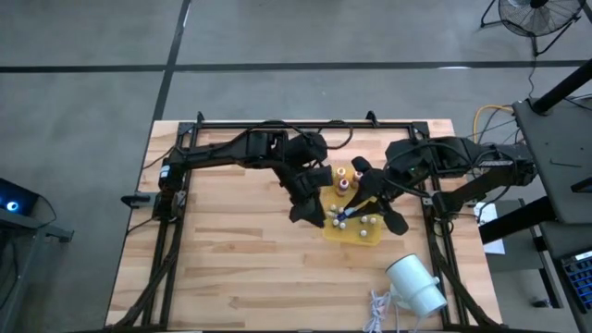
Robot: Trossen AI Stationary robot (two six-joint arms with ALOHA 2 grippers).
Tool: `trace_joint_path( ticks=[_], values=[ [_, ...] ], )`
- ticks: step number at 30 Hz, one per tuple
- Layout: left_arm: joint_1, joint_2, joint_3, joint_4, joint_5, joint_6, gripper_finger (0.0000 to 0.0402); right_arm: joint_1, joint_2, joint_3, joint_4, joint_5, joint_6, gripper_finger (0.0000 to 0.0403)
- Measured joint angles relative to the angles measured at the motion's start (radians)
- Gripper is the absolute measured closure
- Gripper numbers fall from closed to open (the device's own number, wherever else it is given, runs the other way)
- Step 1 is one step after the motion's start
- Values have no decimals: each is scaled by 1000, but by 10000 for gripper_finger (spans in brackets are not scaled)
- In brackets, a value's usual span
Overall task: Pick & Place food coloring
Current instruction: Put the small dark blue food coloring bottle into the yellow bin
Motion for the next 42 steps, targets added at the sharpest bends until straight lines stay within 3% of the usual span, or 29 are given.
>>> trace_joint_path(
  ticks=[7, 18, 27, 33, 42],
  values=[
    [-5, -28, 0, -256, -221, 121, 246, 0, 7, -1, -139, 30, 51, 347],
    [-11, -42, -4, -349, -249, 176, 246, -3, 30, -52, -323, 148, 188, 348],
    [-14, -141, -126, -317, -309, 219, 246, -2, 32, -175, -327, 153, 288, 348],
    [-10, -296, -361, -146, -347, 198, 246, -2, 32, -270, -300, 153, 339, 348],
    [0, -574, -841, 398, -439, 58, 246, -3, 64, -351, -247, 172, 406, 348]
  ],
)
